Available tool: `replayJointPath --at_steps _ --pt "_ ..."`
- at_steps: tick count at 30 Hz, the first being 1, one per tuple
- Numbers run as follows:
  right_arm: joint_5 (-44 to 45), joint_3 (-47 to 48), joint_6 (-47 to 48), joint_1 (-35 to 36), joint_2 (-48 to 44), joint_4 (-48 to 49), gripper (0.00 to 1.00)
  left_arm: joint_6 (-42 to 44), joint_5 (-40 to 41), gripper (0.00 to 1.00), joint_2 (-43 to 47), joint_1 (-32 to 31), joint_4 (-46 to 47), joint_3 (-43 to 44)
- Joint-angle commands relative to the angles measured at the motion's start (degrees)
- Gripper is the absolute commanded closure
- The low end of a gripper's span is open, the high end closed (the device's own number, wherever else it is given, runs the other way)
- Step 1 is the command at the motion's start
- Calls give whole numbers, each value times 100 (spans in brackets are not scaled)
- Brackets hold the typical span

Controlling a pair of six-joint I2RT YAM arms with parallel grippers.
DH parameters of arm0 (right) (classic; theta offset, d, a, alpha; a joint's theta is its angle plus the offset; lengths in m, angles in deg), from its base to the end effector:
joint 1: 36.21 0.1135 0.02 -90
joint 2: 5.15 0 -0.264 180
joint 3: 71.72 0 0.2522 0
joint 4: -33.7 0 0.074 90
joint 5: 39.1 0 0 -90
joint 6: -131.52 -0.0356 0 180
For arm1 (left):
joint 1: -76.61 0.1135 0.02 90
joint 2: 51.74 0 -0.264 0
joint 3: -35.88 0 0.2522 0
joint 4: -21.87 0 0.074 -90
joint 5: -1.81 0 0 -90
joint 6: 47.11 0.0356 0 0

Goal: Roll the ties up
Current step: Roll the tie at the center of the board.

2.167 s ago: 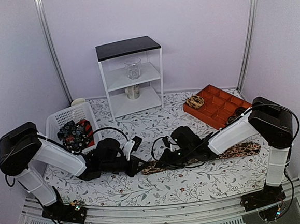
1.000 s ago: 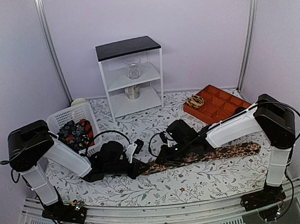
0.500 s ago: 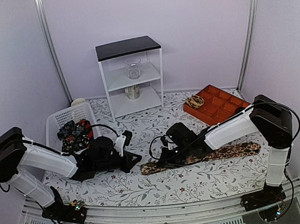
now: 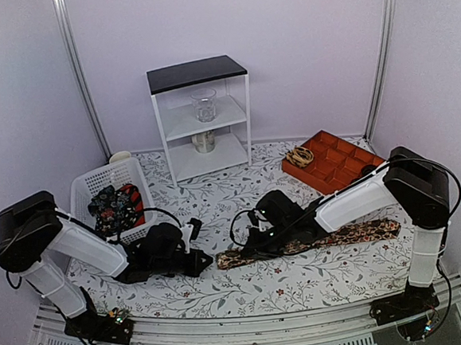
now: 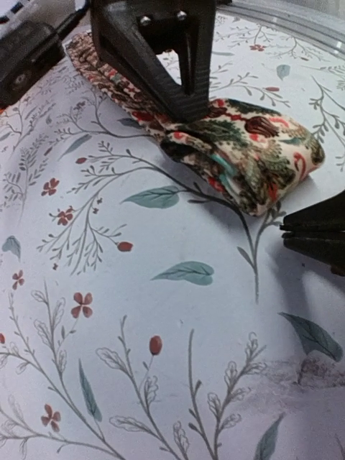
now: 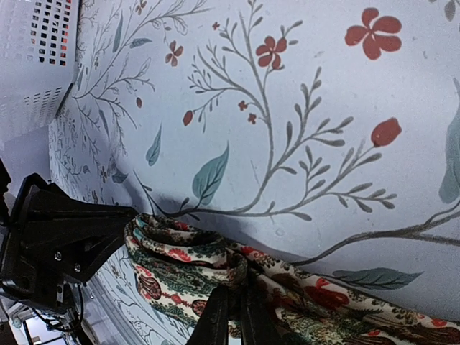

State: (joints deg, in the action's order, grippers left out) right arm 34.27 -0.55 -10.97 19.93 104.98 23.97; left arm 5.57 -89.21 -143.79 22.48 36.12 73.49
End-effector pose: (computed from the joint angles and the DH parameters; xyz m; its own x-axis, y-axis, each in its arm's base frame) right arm 0.2023 0.3198 0.1216 -0.9695 -0.0808 -0.2314 -0.2166 0.7243 0.6545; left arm 0.1517 -0.2109 0.1014 -0.7967 0.0674 -0.6005 0.4214 0.7742 -0.4723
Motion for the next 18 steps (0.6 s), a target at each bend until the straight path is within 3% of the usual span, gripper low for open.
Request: replayJointPath --at_steps 1,7,13,18 --pt "228 -210 -11 47 84 -161 92 -324 -61 100 -329 -71 -100 146" --pt "256 -431 85 55 98 185 92 -602 -142 100 -466 -67 -773 427" --pt "292 -482 83 54 52 224 92 -1080 -618 100 -306 -65 -403 311" --pt "301 -550 89 47 27 307 92 -998 -772 100 -429 -54 -870 774"
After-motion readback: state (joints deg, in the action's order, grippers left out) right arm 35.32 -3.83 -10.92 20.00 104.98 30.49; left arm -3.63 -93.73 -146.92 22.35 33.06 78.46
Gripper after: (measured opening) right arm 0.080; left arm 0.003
